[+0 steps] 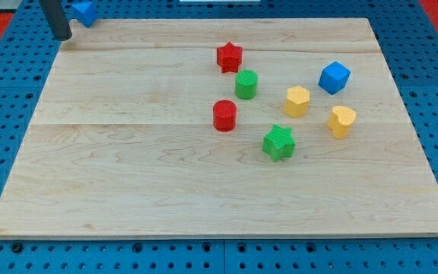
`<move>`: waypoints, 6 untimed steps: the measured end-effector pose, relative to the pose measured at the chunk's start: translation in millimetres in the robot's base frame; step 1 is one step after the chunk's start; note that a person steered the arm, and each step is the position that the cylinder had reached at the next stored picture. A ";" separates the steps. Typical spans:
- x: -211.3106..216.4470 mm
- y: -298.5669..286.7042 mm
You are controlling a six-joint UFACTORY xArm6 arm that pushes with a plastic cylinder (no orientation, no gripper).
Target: Move your arm towards down
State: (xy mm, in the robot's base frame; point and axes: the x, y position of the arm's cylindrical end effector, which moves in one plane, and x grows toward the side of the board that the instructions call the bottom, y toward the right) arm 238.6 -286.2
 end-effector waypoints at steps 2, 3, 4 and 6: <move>0.0 62.8; 7.0 113.8; 27.1 157.7; 115.5 230.2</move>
